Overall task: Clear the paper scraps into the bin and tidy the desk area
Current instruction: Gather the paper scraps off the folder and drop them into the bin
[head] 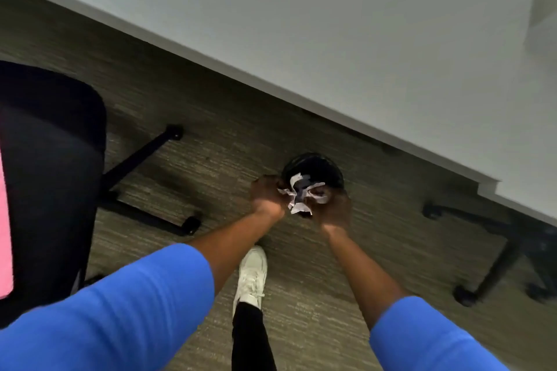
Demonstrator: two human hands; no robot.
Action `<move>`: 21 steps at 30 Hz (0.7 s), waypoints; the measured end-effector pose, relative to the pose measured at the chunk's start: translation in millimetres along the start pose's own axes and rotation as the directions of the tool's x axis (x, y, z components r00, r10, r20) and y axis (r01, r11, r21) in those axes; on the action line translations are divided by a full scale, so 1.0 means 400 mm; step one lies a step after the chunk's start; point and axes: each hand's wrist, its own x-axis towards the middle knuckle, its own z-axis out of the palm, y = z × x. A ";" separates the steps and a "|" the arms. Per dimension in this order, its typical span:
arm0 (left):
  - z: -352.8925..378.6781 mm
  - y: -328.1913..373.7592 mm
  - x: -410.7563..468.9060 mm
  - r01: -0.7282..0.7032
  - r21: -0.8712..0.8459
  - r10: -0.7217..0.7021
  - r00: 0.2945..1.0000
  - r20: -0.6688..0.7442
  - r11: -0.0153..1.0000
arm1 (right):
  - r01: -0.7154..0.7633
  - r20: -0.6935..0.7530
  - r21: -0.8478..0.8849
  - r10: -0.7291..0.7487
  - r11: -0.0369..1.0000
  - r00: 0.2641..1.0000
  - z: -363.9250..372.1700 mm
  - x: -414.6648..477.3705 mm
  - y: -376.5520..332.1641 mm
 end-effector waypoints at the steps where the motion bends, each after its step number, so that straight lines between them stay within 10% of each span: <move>1: 0.027 0.004 0.021 0.023 -0.001 -0.023 1.000 -0.003 1.000 | 0.018 -0.018 0.021 -0.017 1.000 1.000 0.000 0.024 0.018; 10: 0.233 -0.001 0.187 0.240 -0.209 -0.221 0.969 0.112 0.948 | 0.044 -0.048 0.022 -0.043 0.999 0.998 0.025 0.176 0.127; 21: 0.266 0.024 0.200 0.498 -0.616 -0.232 0.856 0.462 0.610 | 0.004 0.017 -0.026 -0.004 1.000 1.000 0.002 0.201 0.157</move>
